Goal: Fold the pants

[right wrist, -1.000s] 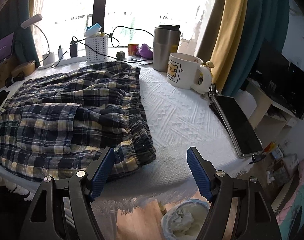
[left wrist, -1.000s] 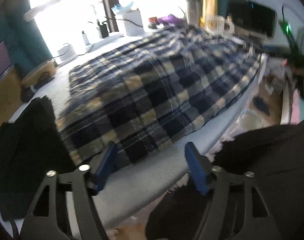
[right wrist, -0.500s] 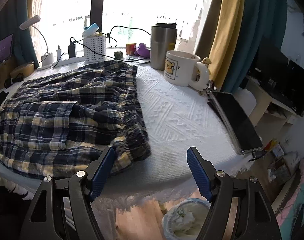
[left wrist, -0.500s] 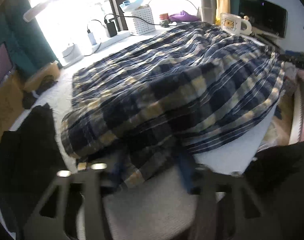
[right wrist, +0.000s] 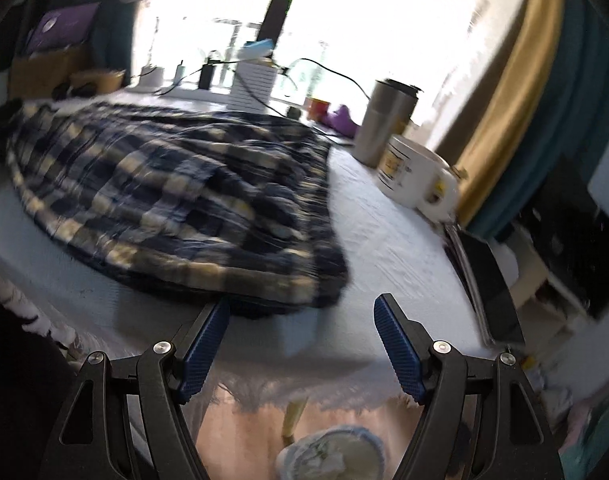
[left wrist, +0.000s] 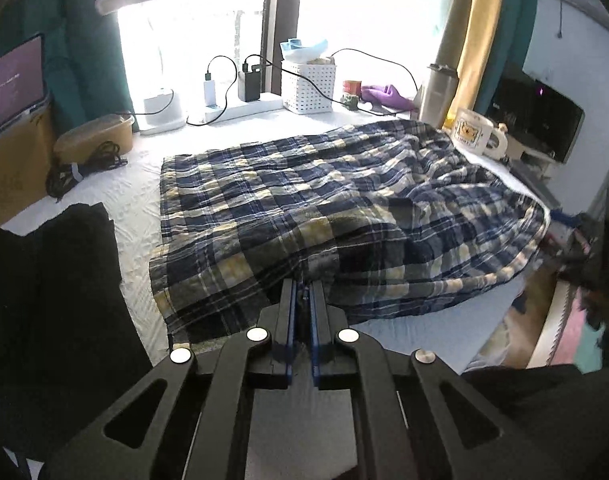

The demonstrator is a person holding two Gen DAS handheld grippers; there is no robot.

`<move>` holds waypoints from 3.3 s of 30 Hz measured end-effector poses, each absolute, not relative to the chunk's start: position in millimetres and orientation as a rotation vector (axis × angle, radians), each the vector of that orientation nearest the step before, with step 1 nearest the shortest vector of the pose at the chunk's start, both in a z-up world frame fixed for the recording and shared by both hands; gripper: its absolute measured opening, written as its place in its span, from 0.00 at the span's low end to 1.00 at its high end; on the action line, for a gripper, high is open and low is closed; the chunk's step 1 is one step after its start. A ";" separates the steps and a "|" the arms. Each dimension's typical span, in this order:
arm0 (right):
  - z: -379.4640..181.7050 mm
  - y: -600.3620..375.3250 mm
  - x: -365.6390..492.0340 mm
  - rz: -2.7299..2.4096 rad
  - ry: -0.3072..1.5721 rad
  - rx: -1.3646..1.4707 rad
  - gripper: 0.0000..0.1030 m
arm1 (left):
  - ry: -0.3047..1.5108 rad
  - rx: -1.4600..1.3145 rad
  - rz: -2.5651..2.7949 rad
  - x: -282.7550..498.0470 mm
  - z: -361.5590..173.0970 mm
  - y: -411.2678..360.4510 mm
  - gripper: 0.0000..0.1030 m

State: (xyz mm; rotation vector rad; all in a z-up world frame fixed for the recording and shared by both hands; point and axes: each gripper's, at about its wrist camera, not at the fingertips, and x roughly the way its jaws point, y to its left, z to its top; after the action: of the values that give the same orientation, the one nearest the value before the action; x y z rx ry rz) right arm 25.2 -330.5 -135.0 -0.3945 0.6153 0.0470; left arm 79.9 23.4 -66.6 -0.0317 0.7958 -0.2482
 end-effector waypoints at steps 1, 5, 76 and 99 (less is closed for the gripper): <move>-136.3 -323.1 24.1 0.062 0.587 -0.424 0.74 | 0.790 -0.040 -0.250 79.3 -64.2 23.9 0.04; -140.2 -297.3 24.7 0.133 0.524 -0.511 0.59 | 0.780 -0.067 -0.256 79.1 -57.0 28.3 0.04; -94.5 -345.4 124.0 0.273 0.631 -0.268 0.89 | 0.803 0.036 -0.190 159.2 -49.0 51.0 0.05; -164.1 -282.7 92.9 0.191 0.478 -0.852 0.29 | 0.787 0.012 -0.171 153.4 -25.1 56.7 0.05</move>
State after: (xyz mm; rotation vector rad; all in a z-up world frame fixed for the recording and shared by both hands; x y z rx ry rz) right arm 92.9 -282.7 -164.1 -0.8516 0.4784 0.1906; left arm 153.4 56.7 -25.1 0.0122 0.7868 -0.1709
